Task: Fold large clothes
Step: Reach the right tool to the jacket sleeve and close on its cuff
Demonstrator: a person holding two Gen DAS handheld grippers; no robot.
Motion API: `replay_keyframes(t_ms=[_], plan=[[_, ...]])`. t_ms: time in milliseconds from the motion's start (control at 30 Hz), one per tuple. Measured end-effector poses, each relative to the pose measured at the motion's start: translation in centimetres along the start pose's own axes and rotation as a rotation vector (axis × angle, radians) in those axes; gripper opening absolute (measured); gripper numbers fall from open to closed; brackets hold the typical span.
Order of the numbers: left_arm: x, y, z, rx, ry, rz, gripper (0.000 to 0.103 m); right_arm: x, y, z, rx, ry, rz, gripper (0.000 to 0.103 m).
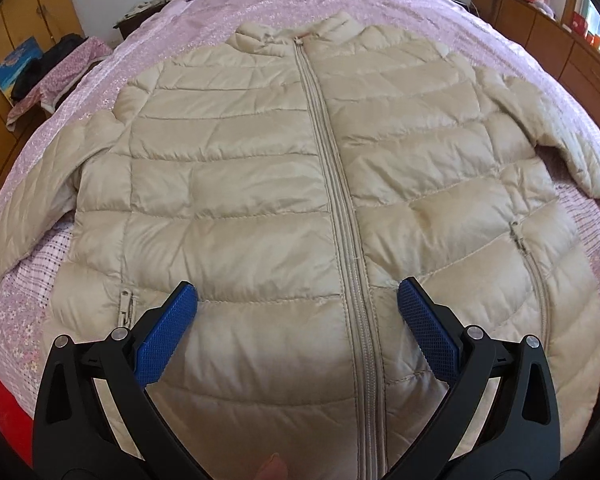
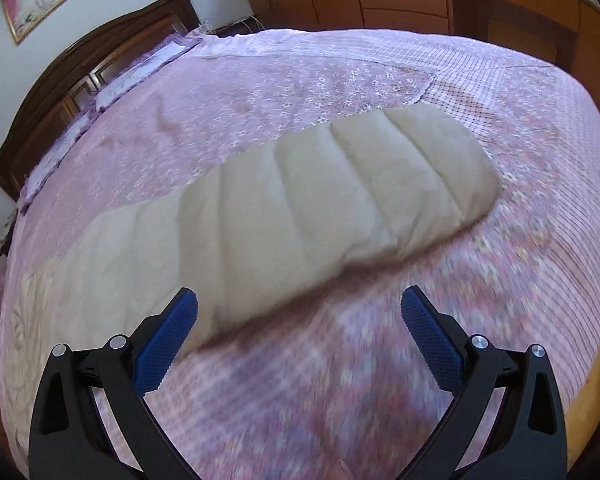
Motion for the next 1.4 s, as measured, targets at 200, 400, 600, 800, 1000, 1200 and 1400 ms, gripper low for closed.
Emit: replay_keyframes(t_ms=[200, 400, 600, 800, 1000, 1200, 1400], plan=[[0.0, -0.2, 0.7, 0.028, -0.001, -0.006, 0.100, -1.5, 2.2, 3.1, 0.025, -0.038, 0.063, 0.098], [0.1, -0.5, 1.4, 0.030, 0.001, -0.007, 0.100, -2.5, 1.4, 5.1, 0.062, -0.026, 0.098, 0.099], [-0.2, -0.7, 1.7, 0.029, 0.018, -0.007, 0.100, -2.8, 1.1, 5.2, 0.071, -0.009, 0.103, 0.099], [-0.2, -1.0, 1.5, 0.005, 0.014, -0.006, 0.100, -2.5, 1.0, 3.4, 0.025, 0.010, 0.096, 0.072], [0.1, -1.2, 1.2, -0.002, -0.001, -0.001, 0.100, -0.5, 1.3, 1.9, -0.032, 0.100, 0.005, 0.025], [0.2, -1.1, 1.0, -0.003, -0.008, 0.003, 0.100, 1.6, 2.3, -1.6, -0.122, 0.169, -0.061, 0.008], [0.2, -0.9, 0.7, -0.008, -0.015, 0.008, 0.100, 5.1, 3.0, -6.2, -0.183, 0.267, -0.146, 0.008]])
Point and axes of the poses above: each gripper's, at about its wrist camera, not at the fingertips, and z roughly the way its jaws point, x to its left, y to its top, the point moved 5 cm from there along z, roughly the way its jaws point, and after that the axes turned 7 degrees about -z, right-handed, at the moved point
